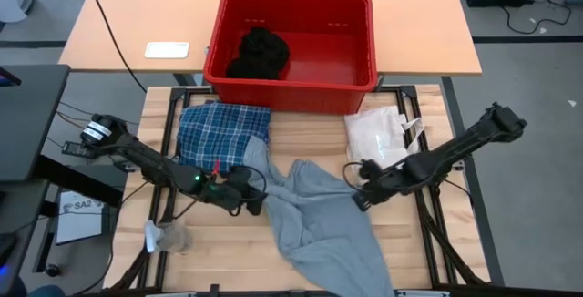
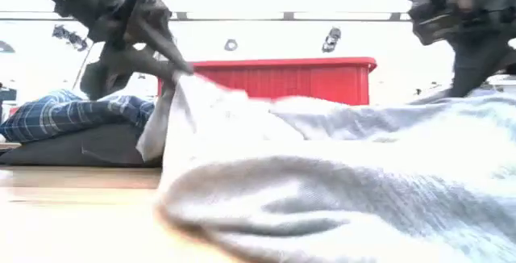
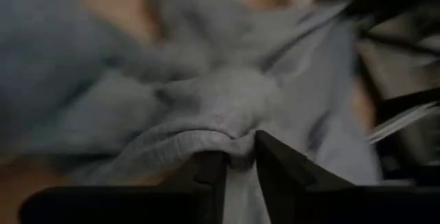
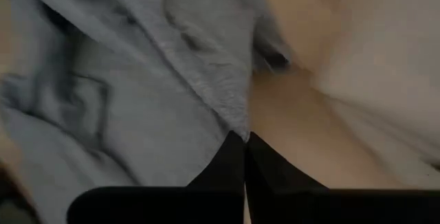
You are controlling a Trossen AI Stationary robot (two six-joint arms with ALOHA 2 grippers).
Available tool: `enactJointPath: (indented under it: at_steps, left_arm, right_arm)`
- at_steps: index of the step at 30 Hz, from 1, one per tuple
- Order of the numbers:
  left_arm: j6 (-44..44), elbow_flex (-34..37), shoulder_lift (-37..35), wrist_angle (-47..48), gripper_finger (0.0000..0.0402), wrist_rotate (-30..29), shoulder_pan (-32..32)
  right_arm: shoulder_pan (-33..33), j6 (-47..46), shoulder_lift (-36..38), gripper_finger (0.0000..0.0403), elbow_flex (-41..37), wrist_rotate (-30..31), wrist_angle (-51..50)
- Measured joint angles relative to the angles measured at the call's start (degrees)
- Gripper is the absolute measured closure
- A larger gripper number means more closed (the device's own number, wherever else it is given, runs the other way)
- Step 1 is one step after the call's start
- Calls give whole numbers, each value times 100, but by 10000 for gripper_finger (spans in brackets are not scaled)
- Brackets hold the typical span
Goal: Fold Laundry from Bin
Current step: Fold the gray shirt
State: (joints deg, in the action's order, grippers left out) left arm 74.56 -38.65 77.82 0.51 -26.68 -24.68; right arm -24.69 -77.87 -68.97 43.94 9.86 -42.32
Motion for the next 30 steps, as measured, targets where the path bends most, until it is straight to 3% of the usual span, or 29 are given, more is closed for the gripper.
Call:
enactJointPath:
  at_steps: [5, 12, 18, 22, 25, 30]
  left_arm:
    - [505, 9, 39, 845, 279, 528, -67]
    - [983, 4, 67, 902, 261, 443, -176]
    - [1895, 0, 203, 308, 256, -620, -49]
    - [1920, 1, 648, -691, 230, -602, 133]
    - [2000, 1, 1034, -1334, 204, -277, 191]
    - [3546, -169, 1502, -775, 193, -123, 79]
  right_arm:
    - [-495, -710, 582, 402, -1, 119, -1202]
    - [-791, -769, 532, 402, -2, 110, -1213]
    - [-793, -649, 329, 402, -2, 109, -966]
    - [-793, -602, 239, 402, -2, 112, -908]
    - [-793, -598, 216, 403, 0, 119, -870]
    - [-793, -598, 195, 403, 0, 112, -870]
